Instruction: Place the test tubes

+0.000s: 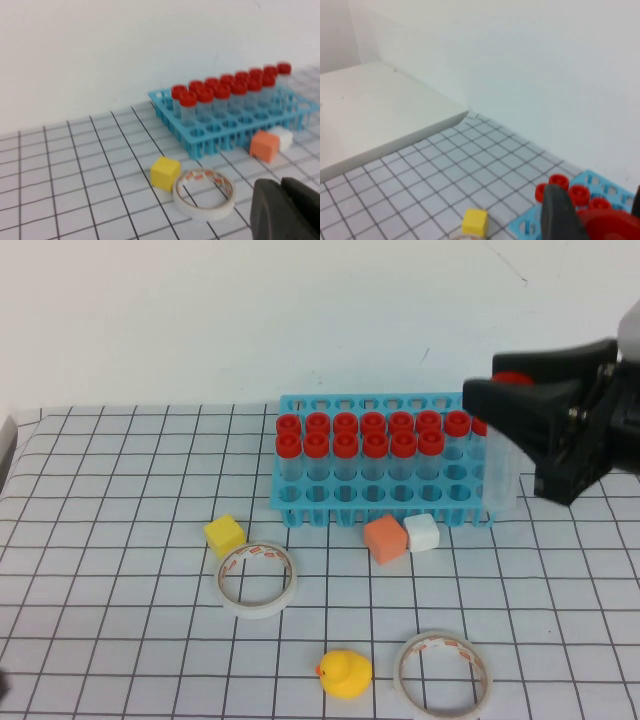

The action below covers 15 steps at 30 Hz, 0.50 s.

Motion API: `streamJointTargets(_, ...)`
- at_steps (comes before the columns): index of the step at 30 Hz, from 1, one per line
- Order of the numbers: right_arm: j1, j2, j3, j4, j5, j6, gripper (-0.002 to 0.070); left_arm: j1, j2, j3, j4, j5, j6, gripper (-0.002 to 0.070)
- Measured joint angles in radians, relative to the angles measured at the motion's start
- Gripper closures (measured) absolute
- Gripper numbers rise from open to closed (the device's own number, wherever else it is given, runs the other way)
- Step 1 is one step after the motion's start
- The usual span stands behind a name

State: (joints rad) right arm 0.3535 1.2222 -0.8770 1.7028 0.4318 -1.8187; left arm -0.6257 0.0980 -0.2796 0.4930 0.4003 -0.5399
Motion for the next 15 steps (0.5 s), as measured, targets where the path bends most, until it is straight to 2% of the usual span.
streamJointTargets(4, 0.0, 0.0, 0.031, 0.002, 0.0, 0.002, 0.0397, 0.0, -0.1, 0.002, -0.003, 0.049, -0.015, 0.0675)
streamJointTargets(15, 0.0, 0.0, 0.036, 0.002, 0.024, 0.03, 0.0398, 0.0, -0.112, 0.007, -0.005, 0.074, -0.016, 0.0675)
